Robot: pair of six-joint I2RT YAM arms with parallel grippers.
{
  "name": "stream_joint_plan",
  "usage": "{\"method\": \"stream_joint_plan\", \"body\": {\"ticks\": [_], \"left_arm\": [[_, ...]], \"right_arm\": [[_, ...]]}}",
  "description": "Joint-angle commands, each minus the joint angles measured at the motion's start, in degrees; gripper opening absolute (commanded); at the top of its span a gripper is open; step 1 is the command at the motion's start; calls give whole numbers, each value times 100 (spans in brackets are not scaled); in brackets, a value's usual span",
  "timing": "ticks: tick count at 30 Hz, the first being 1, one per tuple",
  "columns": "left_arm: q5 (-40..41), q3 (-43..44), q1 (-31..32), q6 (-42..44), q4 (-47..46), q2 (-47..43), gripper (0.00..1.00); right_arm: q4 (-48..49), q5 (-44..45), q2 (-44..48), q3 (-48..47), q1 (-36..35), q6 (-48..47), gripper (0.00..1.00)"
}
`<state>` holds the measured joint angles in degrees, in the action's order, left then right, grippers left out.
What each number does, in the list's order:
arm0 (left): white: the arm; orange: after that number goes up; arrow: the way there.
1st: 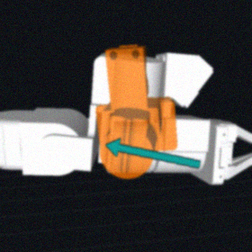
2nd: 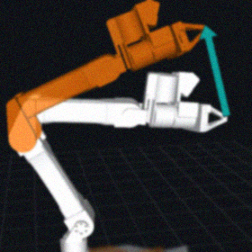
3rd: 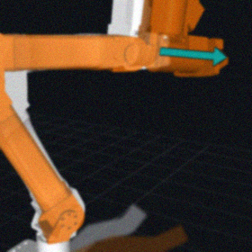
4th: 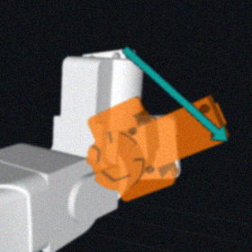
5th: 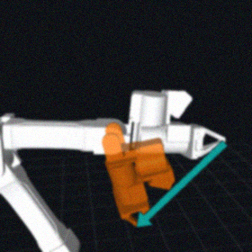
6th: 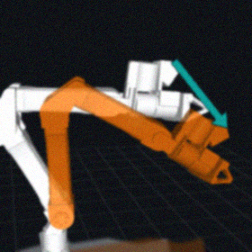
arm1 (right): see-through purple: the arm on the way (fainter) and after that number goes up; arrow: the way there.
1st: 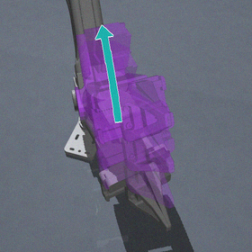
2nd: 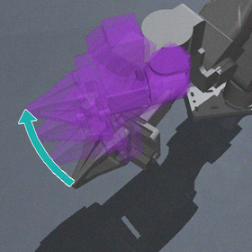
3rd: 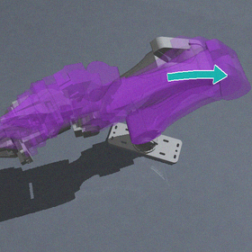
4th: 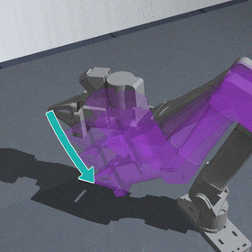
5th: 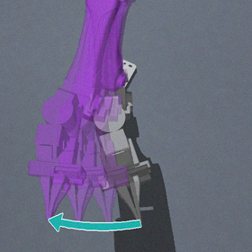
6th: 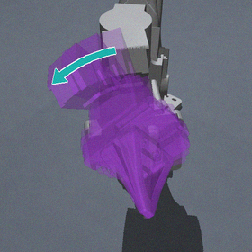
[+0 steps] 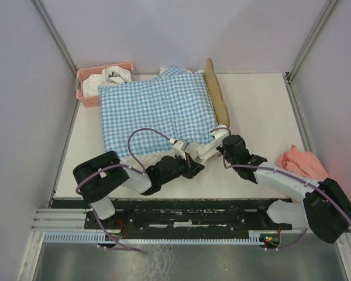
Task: Set up the pet bed
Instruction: Tie the ropes to the bed frame.
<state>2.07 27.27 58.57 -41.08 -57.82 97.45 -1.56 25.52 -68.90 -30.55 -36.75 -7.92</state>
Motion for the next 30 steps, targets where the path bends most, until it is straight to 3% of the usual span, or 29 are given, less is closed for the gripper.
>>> {"method": "stream_joint_plan", "body": {"ticks": [1, 5, 18, 26, 30], "left_arm": [[189, 23, 29, 82, 102, 132, 3], [83, 121, 33, 12, -157, 517, 3], [454, 131, 135, 232, 182, 590, 3], [811, 260, 249, 292, 824, 350, 26], [1213, 297, 419, 491, 1351, -160, 32]], "right_arm": [[745, -822, 397, 196, 163, -354, 2], [932, -1547, 684, 564, 168, -857, 2], [1177, -2274, 591, 923, 159, -1136, 2], [1365, -2364, 650, 1012, 152, -1264, 2], [1346, -2409, 691, 1015, 160, -1290, 2]]}}
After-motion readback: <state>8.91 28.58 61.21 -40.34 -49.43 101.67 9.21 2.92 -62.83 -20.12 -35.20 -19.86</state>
